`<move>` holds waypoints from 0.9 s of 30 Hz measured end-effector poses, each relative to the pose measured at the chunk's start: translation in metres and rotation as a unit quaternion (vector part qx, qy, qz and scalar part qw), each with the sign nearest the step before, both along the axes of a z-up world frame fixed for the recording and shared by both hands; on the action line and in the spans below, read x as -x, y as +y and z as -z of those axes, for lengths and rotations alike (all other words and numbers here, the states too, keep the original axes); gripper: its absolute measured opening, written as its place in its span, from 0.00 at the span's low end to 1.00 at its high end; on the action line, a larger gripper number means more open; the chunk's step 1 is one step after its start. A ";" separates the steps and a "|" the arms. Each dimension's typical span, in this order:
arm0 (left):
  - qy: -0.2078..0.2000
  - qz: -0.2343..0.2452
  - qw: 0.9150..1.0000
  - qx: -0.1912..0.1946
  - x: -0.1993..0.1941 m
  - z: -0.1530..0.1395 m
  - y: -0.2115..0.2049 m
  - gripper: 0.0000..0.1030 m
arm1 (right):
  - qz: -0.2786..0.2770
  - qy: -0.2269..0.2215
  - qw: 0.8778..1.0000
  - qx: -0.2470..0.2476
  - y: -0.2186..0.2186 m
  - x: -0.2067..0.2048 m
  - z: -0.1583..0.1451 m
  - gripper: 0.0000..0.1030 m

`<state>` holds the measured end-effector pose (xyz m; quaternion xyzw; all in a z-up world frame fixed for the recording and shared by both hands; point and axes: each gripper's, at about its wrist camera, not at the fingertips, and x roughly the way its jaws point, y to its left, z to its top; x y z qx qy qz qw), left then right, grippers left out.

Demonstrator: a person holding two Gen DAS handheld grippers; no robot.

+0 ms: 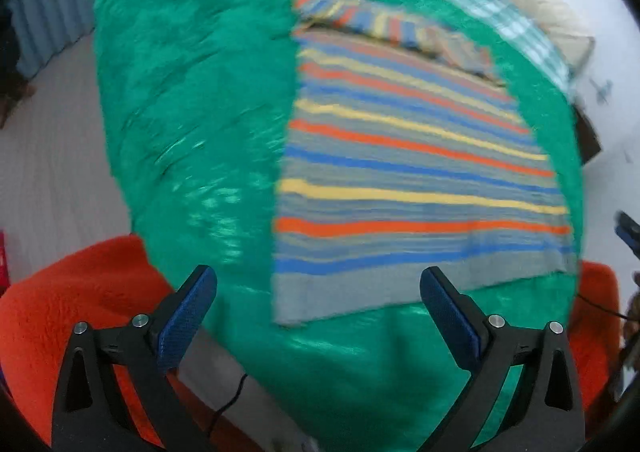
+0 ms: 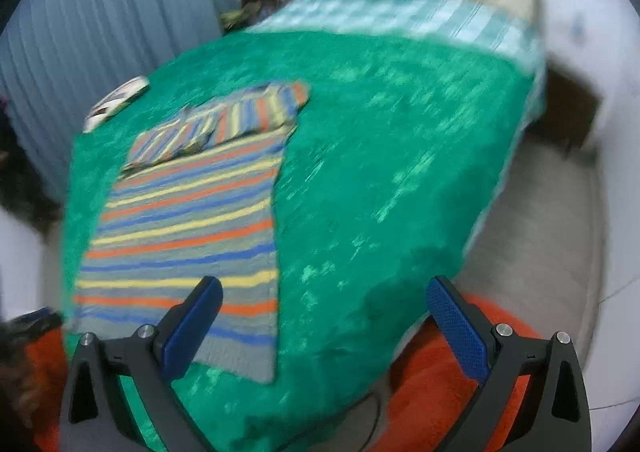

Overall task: Fold small clothes
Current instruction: 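Grasp the sweater hem with the left gripper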

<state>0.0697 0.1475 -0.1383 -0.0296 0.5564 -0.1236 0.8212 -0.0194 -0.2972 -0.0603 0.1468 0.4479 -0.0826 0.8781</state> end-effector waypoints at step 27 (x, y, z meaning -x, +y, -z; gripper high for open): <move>0.058 0.010 0.992 0.111 -0.100 -0.040 0.008 0.03 | -0.096 0.034 0.944 -0.312 -0.015 -0.065 0.037 0.06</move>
